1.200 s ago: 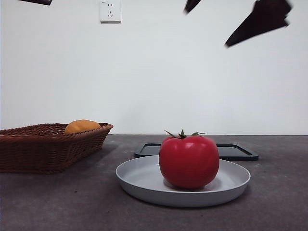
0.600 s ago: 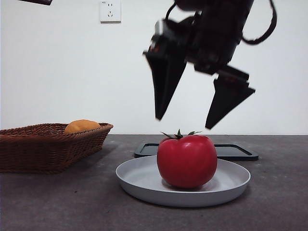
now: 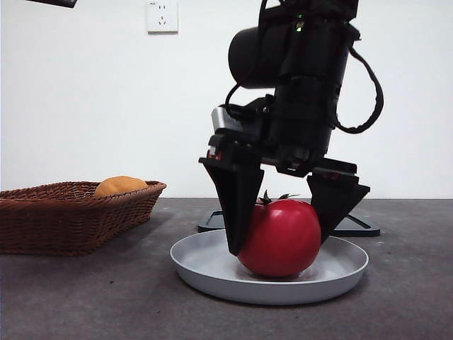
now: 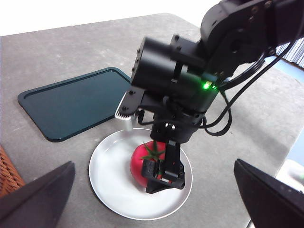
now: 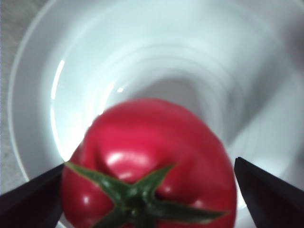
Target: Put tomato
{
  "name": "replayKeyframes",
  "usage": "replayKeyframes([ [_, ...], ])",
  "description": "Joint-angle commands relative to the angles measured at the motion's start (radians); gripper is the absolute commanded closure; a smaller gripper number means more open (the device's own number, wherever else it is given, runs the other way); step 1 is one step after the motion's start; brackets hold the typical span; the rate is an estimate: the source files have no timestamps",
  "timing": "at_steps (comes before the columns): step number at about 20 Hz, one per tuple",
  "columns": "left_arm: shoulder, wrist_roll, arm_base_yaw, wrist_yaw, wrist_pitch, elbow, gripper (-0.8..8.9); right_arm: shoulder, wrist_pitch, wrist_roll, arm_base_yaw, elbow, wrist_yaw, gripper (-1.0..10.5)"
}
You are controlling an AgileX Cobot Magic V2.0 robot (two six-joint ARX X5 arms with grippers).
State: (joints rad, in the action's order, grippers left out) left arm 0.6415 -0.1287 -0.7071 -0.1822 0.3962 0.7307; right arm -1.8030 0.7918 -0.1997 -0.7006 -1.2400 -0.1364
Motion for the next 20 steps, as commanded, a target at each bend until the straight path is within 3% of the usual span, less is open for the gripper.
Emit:
replayKeyframes([
  [1,0.004,0.007,-0.006,0.002,-0.008,0.007,0.98,-0.021,-0.007,-0.014,-0.011,-0.019,-0.005,5.3],
  [4,0.004,0.007,-0.006,0.002,-0.008,0.007,0.98,-0.021,-0.008,-0.022,-0.01,-0.02,-0.004,6.3],
  [9,0.004,0.007,-0.006,0.002,-0.008,0.007,0.98,-0.024,-0.005,-0.016,0.037,-0.102,0.007,6.3],
  [13,0.004,0.007,-0.006,0.002,-0.008,0.007,0.98,-0.114,0.059,0.037,0.138,-0.302,0.006,6.3],
  [20,0.004,0.007,-0.006,0.002,-0.009,0.007,0.98,-0.448,0.151,0.1,0.272,-0.773,0.006,6.3],
])
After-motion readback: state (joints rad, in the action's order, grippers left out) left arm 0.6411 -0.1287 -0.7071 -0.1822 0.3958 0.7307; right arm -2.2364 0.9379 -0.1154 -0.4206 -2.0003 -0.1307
